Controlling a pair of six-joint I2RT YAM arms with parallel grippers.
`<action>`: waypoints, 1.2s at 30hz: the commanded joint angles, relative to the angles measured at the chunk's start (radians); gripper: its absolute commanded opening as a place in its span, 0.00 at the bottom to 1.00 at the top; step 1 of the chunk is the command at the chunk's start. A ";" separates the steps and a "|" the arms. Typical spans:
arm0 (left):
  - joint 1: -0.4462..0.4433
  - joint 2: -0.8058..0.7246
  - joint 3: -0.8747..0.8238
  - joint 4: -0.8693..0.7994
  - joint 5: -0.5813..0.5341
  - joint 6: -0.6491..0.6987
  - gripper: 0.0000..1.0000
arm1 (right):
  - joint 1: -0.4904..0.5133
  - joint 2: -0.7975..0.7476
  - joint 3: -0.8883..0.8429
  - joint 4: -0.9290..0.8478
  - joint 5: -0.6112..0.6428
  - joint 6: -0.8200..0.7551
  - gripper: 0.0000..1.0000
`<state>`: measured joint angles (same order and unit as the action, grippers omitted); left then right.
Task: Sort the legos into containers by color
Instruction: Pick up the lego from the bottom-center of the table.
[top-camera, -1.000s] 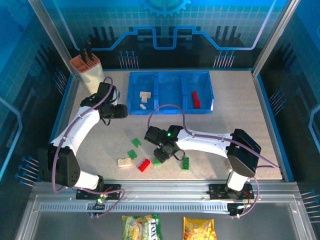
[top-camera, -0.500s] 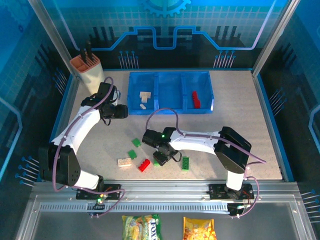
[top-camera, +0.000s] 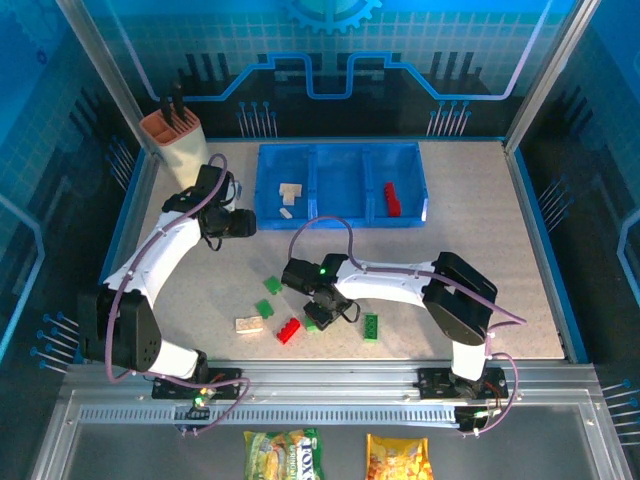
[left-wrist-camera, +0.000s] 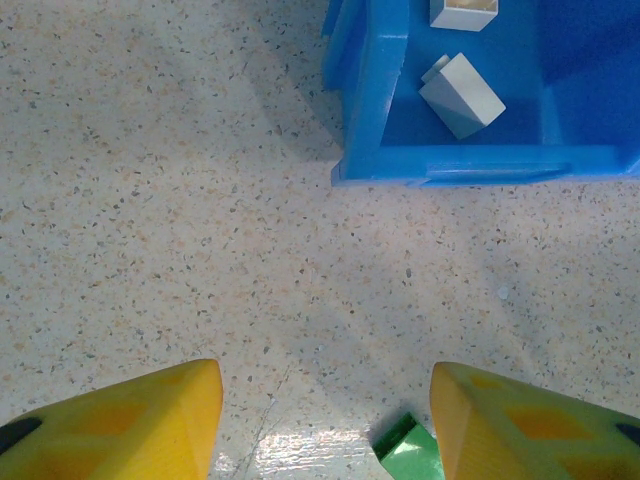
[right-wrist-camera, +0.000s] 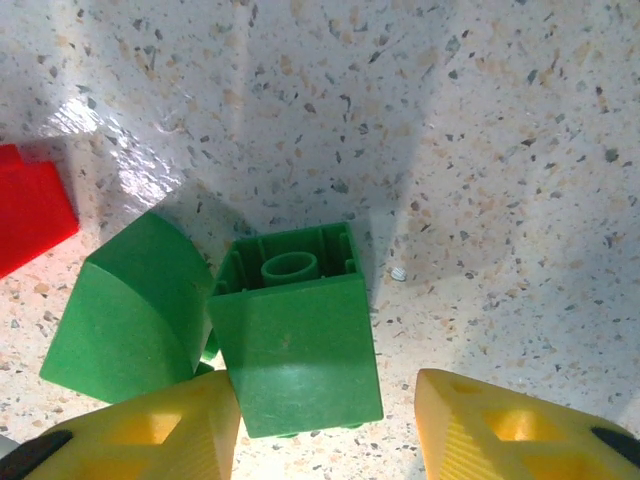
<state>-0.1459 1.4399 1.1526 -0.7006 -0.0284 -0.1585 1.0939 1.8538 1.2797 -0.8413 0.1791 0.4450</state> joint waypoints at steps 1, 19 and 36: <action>0.006 0.005 -0.007 -0.004 0.025 -0.018 0.58 | -0.006 0.022 0.017 -0.018 0.007 -0.012 0.49; 0.006 0.002 -0.005 -0.006 0.028 -0.020 0.58 | -0.056 0.024 -0.003 -0.009 0.000 -0.020 0.43; 0.006 -0.003 -0.008 -0.005 0.029 -0.022 0.58 | -0.067 0.020 0.025 -0.028 0.019 -0.017 0.31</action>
<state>-0.1459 1.4403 1.1526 -0.7006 -0.0280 -0.1585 1.0393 1.8698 1.2854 -0.8444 0.1795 0.4255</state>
